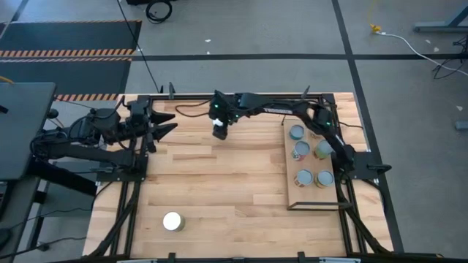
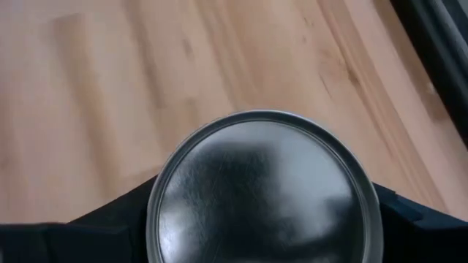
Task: Pick and place cans onto a shelf
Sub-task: Put the canned carrots on the shelf
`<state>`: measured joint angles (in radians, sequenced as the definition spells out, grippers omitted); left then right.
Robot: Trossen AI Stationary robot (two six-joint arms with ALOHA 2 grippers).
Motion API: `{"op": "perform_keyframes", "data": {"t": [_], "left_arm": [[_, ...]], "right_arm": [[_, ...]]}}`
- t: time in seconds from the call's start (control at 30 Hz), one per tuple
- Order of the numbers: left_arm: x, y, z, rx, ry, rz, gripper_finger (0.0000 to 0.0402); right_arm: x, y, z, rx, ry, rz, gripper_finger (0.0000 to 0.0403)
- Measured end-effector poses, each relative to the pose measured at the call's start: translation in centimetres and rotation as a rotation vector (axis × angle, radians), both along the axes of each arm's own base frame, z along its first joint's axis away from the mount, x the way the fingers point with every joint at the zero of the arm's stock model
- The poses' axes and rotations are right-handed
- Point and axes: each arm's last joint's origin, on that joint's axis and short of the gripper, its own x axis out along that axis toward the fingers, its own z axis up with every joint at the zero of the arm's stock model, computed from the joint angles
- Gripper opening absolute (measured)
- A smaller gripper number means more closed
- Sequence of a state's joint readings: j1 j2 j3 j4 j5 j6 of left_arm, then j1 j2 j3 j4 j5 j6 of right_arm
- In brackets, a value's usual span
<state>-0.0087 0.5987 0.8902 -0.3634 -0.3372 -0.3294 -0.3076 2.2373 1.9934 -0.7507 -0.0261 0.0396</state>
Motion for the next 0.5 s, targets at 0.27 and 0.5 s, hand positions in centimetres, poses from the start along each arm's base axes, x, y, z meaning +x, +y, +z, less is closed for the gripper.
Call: {"op": "perform_keyframes", "data": {"t": [0.27, 0.5], "left_arm": [[0.1, -0.2, 0.0, -0.003, 0.002, -0.071, 0.0190], [0.1, -0.2, 0.0, 0.103, 0.028, -0.076, 0.0190]], "right_arm": [[-5.0, 10.5, 9.2, 0.020, 0.057, -0.152, 0.0308], [-12.6, 20.4, 13.6, 0.089, 0.139, -0.504, 0.0316]]}}
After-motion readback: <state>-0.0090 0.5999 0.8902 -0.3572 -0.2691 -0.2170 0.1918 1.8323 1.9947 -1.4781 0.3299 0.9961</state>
